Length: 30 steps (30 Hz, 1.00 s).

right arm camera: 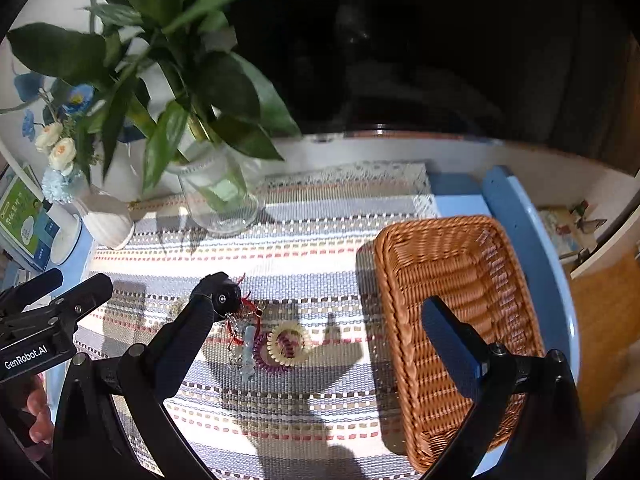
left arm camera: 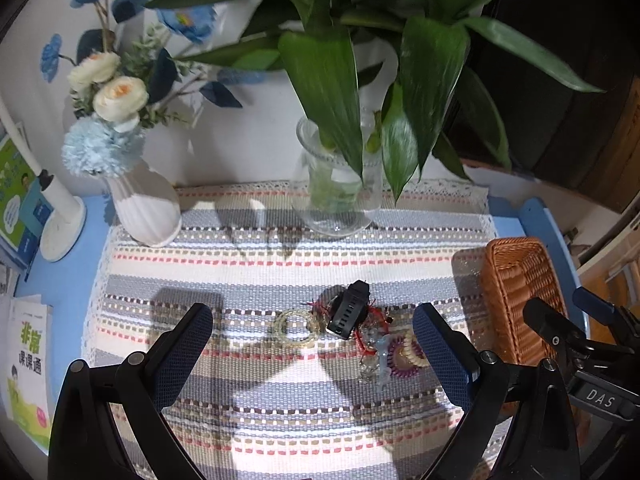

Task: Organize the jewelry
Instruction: 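Move both tools toward the jewelry pile on the tablecloth, then grasp the black watch with the left tool while the right tool grasps the cream bead bracelet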

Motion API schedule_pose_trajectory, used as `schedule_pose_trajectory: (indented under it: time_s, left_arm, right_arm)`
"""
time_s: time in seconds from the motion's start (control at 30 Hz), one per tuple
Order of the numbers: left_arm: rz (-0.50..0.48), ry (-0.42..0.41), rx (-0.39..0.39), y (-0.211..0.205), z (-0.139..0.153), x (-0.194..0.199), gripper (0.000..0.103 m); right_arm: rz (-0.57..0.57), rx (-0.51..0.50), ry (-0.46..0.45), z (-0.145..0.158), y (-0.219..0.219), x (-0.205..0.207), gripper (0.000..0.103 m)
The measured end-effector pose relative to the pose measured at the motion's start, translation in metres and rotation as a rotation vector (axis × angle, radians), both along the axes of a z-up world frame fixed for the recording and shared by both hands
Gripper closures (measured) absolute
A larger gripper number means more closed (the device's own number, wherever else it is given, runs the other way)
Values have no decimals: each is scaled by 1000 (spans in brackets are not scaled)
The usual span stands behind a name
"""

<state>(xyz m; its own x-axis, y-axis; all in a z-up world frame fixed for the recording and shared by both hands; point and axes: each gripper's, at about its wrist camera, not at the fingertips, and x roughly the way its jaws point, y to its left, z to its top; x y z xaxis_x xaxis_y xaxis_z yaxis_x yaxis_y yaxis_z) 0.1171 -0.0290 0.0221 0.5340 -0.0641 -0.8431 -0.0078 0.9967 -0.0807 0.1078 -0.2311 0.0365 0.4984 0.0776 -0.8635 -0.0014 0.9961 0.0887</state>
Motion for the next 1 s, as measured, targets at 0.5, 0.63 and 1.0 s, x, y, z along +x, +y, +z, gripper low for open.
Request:
schedule_pose_trajectory:
  time_s: [0.5, 0.63, 1.0]
  left_arm:
    - [-79, 134, -13, -1, -81, 34, 3]
    - [-111, 173, -38, -9, -99, 44, 9]
    - [-187, 309, -111, -20, -151, 66, 73]
  right_arm:
    - [32, 161, 163, -86, 7, 31, 0]
    - [108, 169, 166, -106, 17, 32, 0]
    - [270, 74, 240, -155, 40, 24, 9]
